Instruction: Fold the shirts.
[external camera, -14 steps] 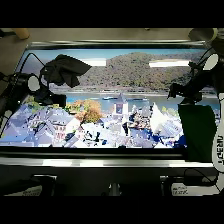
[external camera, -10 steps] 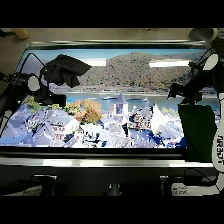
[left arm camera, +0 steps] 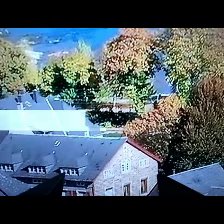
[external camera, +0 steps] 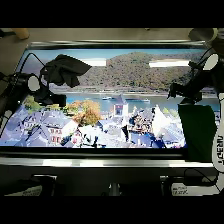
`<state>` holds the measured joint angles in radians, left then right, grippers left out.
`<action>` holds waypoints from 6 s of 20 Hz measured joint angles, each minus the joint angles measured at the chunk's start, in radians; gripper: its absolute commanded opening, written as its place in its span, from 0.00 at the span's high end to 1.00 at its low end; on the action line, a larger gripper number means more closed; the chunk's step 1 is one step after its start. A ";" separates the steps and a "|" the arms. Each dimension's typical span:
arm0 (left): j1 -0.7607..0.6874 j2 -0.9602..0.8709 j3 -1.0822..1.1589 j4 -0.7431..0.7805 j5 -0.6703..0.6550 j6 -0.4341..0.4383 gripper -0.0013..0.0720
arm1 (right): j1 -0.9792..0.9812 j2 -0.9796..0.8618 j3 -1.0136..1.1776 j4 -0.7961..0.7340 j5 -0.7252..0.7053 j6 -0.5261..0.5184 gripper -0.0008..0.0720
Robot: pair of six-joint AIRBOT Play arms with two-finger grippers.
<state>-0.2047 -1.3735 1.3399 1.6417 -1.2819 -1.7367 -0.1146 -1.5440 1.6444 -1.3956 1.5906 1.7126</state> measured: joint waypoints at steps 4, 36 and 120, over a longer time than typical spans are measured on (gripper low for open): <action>-0.002 -0.011 0.000 -0.006 0.069 -0.003 0.00 | 0.000 0.000 0.000 0.000 -0.012 0.004 0.13; 0.200 -0.597 0.697 -0.655 0.518 0.086 0.95 | 0.000 0.020 0.002 0.053 -0.415 -0.011 0.26; 0.190 0.800 -0.617 -0.235 0.535 -0.018 0.95 | 0.040 0.027 -0.004 0.351 -0.453 -0.216 0.30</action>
<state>-0.0147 -0.5732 0.7227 1.4071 -0.7467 -1.7546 -0.0746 -1.5169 1.6405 -1.0443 1.1374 1.4963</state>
